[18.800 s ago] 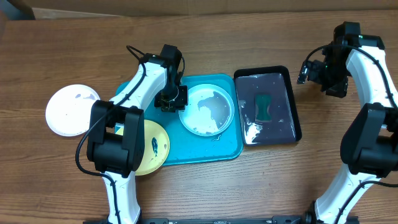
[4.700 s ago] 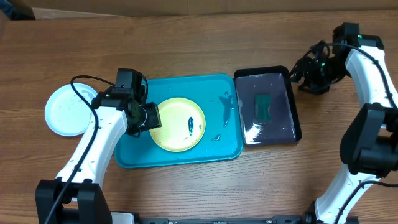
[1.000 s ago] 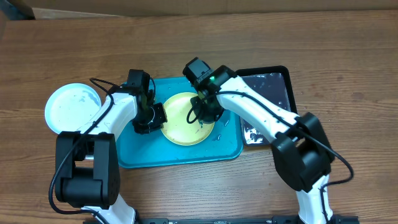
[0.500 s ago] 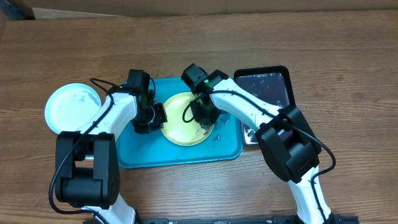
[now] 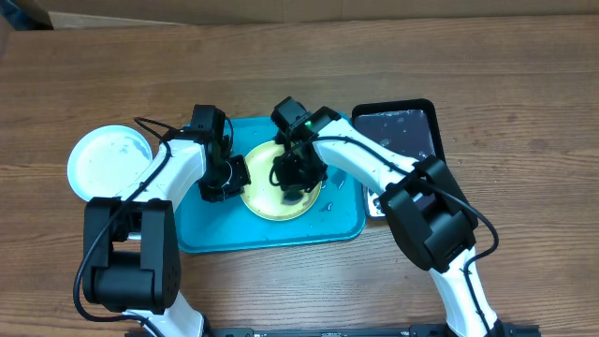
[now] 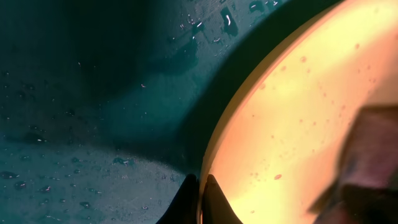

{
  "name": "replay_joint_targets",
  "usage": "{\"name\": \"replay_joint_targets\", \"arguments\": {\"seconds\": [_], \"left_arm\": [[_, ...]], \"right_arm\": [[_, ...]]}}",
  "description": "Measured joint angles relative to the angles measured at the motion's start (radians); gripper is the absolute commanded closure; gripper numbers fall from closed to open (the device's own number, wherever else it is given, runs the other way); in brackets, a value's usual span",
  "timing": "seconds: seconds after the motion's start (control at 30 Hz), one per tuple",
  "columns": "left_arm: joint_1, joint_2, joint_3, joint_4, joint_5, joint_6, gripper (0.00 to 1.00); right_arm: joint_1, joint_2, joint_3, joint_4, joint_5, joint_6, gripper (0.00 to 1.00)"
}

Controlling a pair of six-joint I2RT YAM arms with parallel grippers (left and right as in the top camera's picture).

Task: Clean dirty plates on tray and stack at the side

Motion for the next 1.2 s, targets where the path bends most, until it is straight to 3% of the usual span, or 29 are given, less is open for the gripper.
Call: {"name": "replay_joint_targets", "arguments": {"seconds": [0.23,0.4,0.57,0.73,0.9,1.2], "left_arm": [[0.000,0.000,0.000,-0.003,0.006,0.000,0.95],[0.000,0.000,0.000,-0.005,0.013,0.000,0.95],[0.000,0.000,0.000,-0.005,0.013,0.000,0.96],[0.024,0.000,0.033,-0.059,0.015,0.000,0.96],[0.120,-0.021,0.118,-0.146,-0.011,0.000,0.96],[0.426,-0.228,0.237,-0.270,-0.117,0.000,0.96]], "right_arm": [[-0.006,0.035,0.075,-0.083,-0.208,-0.089,0.96],[-0.111,0.021,0.229,-0.224,-0.236,-0.137,0.96],[-0.264,-0.047,0.269,-0.392,-0.113,-0.156,0.96],[-0.394,-0.067,0.265,-0.533,0.139,-0.158,0.96],[-0.468,-0.067,0.195,-0.521,0.290,-0.158,0.96],[-0.545,-0.067,-0.037,-0.325,0.359,-0.158,0.96]]}}
